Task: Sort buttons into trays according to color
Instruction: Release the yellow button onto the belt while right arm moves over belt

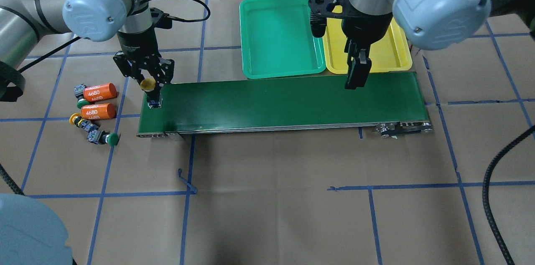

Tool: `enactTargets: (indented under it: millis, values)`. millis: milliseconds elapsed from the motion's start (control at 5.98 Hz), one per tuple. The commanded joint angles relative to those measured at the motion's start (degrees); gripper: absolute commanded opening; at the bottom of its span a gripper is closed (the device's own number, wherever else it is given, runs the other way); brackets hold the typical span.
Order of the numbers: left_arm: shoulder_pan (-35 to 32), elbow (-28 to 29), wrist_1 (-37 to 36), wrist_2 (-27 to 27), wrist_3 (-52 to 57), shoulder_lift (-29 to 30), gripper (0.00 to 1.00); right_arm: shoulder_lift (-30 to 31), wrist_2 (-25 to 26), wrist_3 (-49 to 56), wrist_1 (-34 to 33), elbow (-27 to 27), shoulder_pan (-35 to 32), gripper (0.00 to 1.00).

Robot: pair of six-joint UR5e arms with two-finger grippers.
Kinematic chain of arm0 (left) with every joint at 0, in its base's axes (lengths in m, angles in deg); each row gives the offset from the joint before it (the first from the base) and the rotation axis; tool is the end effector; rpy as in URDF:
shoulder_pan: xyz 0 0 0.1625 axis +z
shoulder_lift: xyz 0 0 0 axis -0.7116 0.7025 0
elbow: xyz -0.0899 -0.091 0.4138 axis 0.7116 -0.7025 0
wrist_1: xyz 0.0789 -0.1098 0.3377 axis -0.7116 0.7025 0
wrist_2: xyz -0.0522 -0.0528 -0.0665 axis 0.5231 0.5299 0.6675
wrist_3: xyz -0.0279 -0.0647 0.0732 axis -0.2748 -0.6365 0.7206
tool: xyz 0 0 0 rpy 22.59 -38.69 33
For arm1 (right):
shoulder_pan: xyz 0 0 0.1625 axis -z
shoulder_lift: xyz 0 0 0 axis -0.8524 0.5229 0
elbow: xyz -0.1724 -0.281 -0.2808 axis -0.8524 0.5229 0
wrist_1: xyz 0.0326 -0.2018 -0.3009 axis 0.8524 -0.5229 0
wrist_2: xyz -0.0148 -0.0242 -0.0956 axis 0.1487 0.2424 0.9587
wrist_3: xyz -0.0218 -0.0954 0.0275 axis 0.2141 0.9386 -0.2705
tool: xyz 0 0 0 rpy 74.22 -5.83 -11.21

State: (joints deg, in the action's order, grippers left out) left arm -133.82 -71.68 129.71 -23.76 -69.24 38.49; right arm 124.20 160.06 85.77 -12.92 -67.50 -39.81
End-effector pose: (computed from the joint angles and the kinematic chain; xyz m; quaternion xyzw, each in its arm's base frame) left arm -0.1022 -0.5490 0.3446 0.0920 0.9803 0.1636 0.0618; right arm 0.2041 -0.4515 0.4493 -0.6602 0.7501 0.0188 0.0329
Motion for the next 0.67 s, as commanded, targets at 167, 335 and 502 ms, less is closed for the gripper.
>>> enactTargets:
  millis: [167,335,502]
  values:
    - [-1.02,0.73,2.35,-0.13,-0.36,2.50,0.06,-0.19,-3.55,7.10,-0.54,-2.38,-0.24,1.00]
    - [-1.55,0.82,2.01,-1.61,-0.18,2.17,0.05,-0.28,-3.55,8.02,-0.54,-2.38,-0.24,1.00]
    - [-3.03,0.73,0.27,-1.36,-0.35,2.08,0.05,-0.19,-3.21,9.34,-0.45,-2.64,-1.11,1.00]
